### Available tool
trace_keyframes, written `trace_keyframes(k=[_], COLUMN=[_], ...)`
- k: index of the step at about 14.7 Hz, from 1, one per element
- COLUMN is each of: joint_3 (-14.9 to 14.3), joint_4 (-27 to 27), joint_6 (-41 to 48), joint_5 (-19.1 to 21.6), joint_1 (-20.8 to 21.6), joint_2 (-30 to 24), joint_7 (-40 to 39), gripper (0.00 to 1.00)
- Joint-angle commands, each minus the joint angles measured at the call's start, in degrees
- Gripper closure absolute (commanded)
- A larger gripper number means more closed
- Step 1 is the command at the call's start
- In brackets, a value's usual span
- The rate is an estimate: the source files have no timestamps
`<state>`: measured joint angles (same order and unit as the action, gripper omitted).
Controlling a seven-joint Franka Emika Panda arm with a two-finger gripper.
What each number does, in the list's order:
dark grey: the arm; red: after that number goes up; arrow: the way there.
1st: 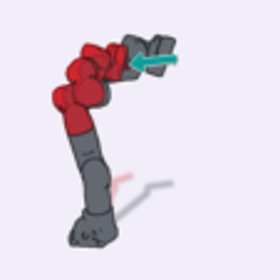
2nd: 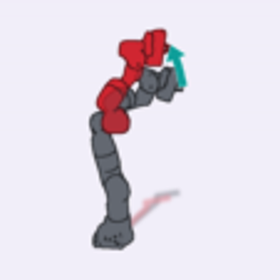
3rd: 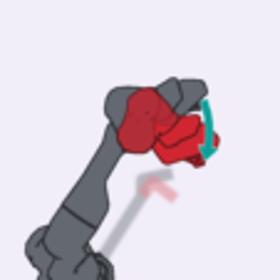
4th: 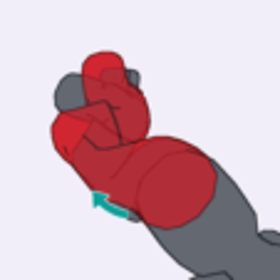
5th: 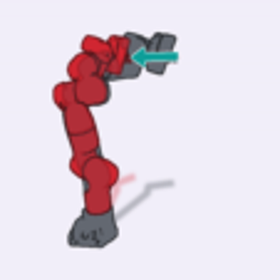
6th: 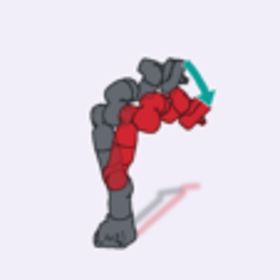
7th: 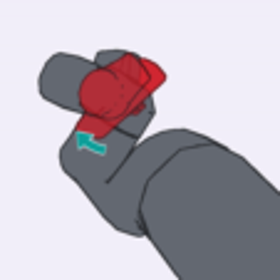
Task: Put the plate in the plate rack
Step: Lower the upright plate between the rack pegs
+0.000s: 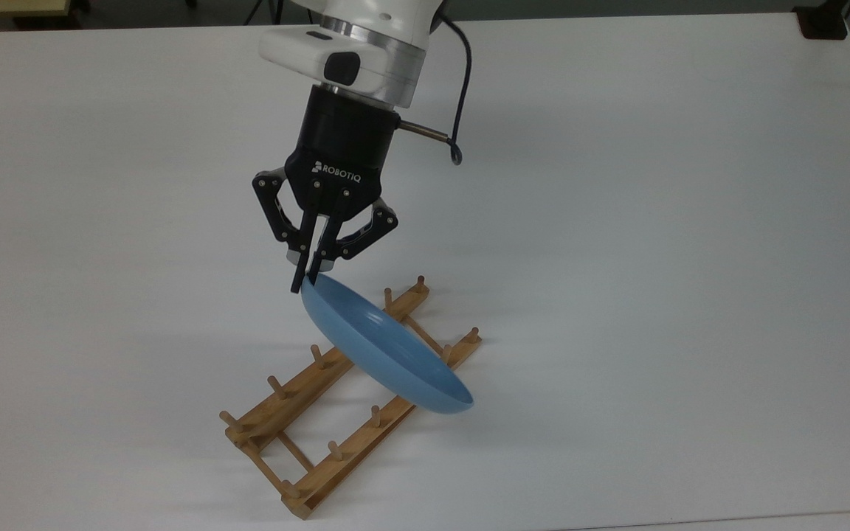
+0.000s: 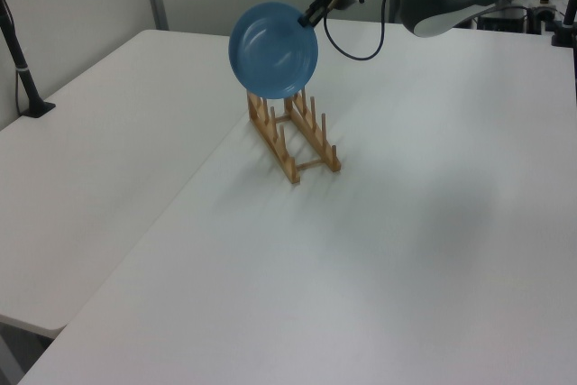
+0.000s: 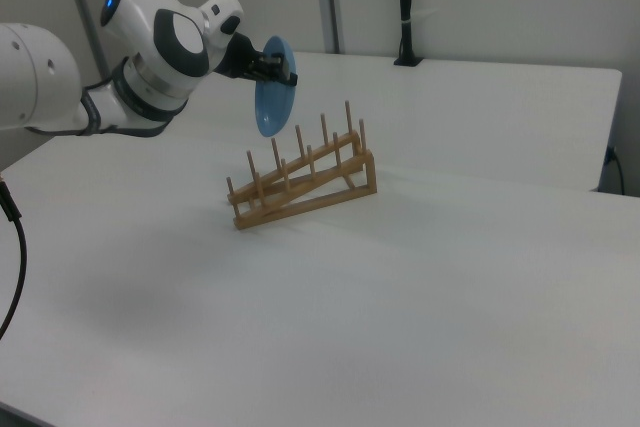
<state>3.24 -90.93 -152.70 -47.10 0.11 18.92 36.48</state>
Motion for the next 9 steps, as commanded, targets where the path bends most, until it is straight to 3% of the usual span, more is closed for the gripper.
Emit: trace_keyframes(k=[1, 6, 9], joint_3=[-0.6, -1.6, -1.6], joint_4=[-1.4, -3.6, -3.9], joint_6=[-3.2, -3.1, -2.8], joint_5=[-2.7, -9.6, -10.7], joint_1=[-0.7, -1.2, -1.1], joint_2=[-0.8, -1.3, -1.2], joint_7=[0.8, 1.0, 1.0], gripper=[1.00, 1.00, 1.00])
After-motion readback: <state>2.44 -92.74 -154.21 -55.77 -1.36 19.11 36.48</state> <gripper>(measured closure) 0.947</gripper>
